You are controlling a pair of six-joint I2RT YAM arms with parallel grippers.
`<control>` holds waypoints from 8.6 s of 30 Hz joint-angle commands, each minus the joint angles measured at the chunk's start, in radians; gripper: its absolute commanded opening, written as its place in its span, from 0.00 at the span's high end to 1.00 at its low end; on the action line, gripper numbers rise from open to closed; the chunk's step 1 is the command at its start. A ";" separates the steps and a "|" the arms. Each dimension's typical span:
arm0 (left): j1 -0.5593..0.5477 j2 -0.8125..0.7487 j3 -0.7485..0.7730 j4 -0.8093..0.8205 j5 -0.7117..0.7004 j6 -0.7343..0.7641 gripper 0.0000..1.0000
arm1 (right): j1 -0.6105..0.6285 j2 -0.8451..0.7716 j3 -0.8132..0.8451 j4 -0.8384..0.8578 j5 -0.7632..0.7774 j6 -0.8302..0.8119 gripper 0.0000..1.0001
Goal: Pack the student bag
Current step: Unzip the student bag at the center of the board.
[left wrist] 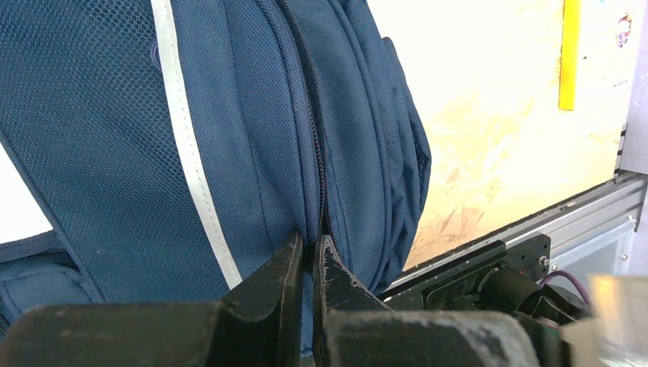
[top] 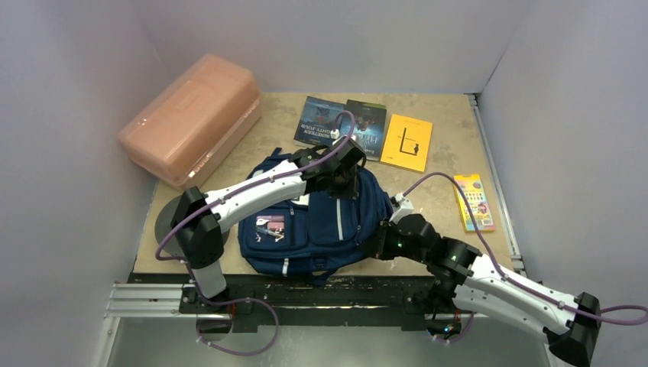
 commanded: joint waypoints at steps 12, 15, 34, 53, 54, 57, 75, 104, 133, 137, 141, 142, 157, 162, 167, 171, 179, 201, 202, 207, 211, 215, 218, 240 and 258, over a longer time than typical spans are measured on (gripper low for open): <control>0.008 -0.129 0.017 0.083 0.024 -0.015 1.00 | -0.004 0.128 0.179 0.018 0.149 -0.286 0.66; 0.008 -0.135 0.016 0.083 0.026 -0.013 1.00 | -0.004 0.137 0.166 0.067 0.109 -0.317 0.67; 0.008 -0.106 0.076 0.052 0.042 -0.052 1.00 | 0.006 0.222 0.150 0.136 0.328 -0.373 0.65; 0.008 -0.093 0.096 0.031 0.053 -0.066 1.00 | 0.030 0.073 -0.049 0.499 0.158 -0.426 0.54; 0.008 -0.097 0.093 0.031 0.053 -0.067 1.00 | 0.030 0.058 -0.066 0.524 0.153 -0.425 0.55; 0.008 -0.107 0.085 0.036 0.054 -0.067 1.00 | 0.030 0.042 -0.083 0.547 0.135 -0.434 0.55; 0.008 -0.112 0.092 0.046 0.048 -0.082 1.00 | 0.049 0.179 -0.014 0.528 0.283 -0.538 0.50; 0.030 -0.139 0.101 0.035 0.012 -0.086 1.00 | 0.055 0.133 0.127 0.254 0.262 -0.305 0.60; 0.043 -0.195 0.136 -0.060 0.206 0.180 0.95 | -0.152 0.369 0.299 0.319 -0.296 -0.160 1.00; 0.040 -0.327 0.043 -0.055 0.107 0.180 0.29 | -0.154 0.361 0.310 0.277 -0.205 -0.009 1.00; -0.020 -0.511 -0.150 -0.012 0.045 0.128 0.20 | -0.155 0.360 0.350 0.197 -0.132 0.113 1.00; -0.046 -0.554 -0.202 -0.003 0.032 0.101 0.20 | -0.155 0.357 0.350 0.196 -0.127 0.145 1.00; -0.530 -0.499 -0.428 0.153 -0.452 -0.308 0.37 | -0.155 0.287 0.392 0.140 -0.042 0.310 1.00; -0.528 -0.467 -0.432 0.131 -0.527 -0.380 0.44 | -0.155 0.277 0.394 0.134 -0.050 0.304 1.00; -0.513 -0.428 -0.414 0.082 -0.538 -0.449 0.49 | -0.155 0.267 0.384 0.142 -0.059 0.304 1.00; -0.491 -0.401 -0.414 0.081 -0.529 -0.472 0.53 | -0.155 0.260 0.384 0.140 -0.060 0.304 1.00; -0.468 -0.377 -0.403 0.075 -0.574 -0.472 0.51 | -0.155 0.259 0.376 0.148 -0.074 0.297 1.00; -0.454 -0.370 -0.346 -0.056 -0.624 -0.447 1.00 | -0.155 0.272 0.375 0.133 -0.039 0.280 1.00; -0.454 -0.379 -0.359 -0.057 -0.606 -0.448 1.00 | -0.155 0.277 0.381 0.127 -0.037 0.278 1.00; -0.454 -0.418 -0.433 -0.129 -0.547 -0.499 1.00 | -0.155 0.278 0.408 0.099 0.001 0.239 1.00; -0.454 -0.470 -0.508 -0.140 -0.503 -0.503 1.00 | -0.155 0.264 0.432 0.067 0.064 0.193 1.00; -0.454 -0.512 -0.558 -0.199 -0.483 -0.537 1.00 | -0.159 0.262 0.447 0.059 0.089 0.146 1.00; -0.448 -0.507 -0.568 -0.303 -0.490 -0.588 1.00 | -0.164 0.284 0.463 0.063 0.072 0.112 1.00; -0.423 -0.602 -0.515 0.048 -0.269 -0.095 0.28 | -0.170 0.385 0.428 0.038 -0.189 -0.341 0.90; -0.233 -0.676 -0.476 0.025 -0.069 0.124 0.25 | -0.215 0.402 0.664 -0.408 0.367 -0.309 0.07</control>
